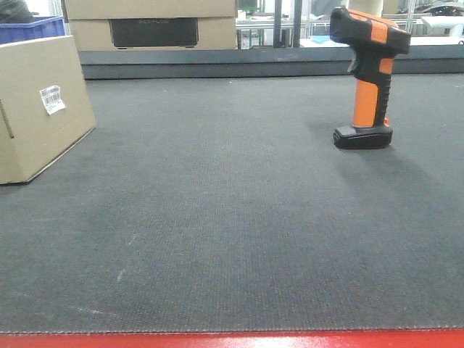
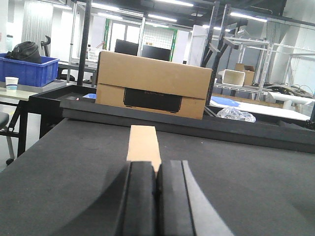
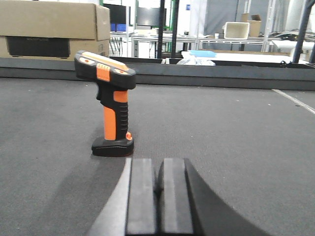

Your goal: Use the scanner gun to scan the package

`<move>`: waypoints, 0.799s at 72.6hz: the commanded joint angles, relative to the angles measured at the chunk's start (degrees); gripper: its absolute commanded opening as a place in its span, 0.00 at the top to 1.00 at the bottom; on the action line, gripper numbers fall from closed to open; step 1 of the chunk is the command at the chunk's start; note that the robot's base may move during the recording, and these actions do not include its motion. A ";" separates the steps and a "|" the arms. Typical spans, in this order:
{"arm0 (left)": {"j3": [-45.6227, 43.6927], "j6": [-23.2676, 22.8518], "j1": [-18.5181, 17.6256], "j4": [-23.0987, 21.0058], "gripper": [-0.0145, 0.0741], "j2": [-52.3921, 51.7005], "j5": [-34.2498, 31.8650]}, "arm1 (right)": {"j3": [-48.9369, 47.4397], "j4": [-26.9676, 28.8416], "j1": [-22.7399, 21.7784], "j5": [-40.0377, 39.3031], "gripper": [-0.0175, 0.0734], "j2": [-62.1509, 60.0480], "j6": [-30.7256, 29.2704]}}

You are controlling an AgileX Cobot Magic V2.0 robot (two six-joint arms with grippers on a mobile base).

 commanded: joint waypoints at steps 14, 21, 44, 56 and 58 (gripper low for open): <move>-0.05 -0.43 0.27 0.03 0.96 -0.23 -0.67 | 0.13 0.13 -0.24 -0.72 0.99 -0.24 0.22; -0.05 -0.43 0.27 0.03 0.96 -0.23 -0.67 | 0.13 0.13 -0.24 -0.96 0.99 -0.24 0.22; -0.05 -0.43 0.27 0.03 0.96 -0.23 -0.67 | 0.13 0.13 -0.24 -0.96 0.99 -0.24 0.22; -0.05 -0.43 0.27 0.03 0.96 -0.23 -0.67 | 0.13 0.13 -0.24 -0.96 0.99 -0.24 0.22; -0.05 -0.43 0.27 0.03 0.96 -0.23 -0.67 | 0.13 0.13 -0.24 -0.96 0.99 -0.24 0.22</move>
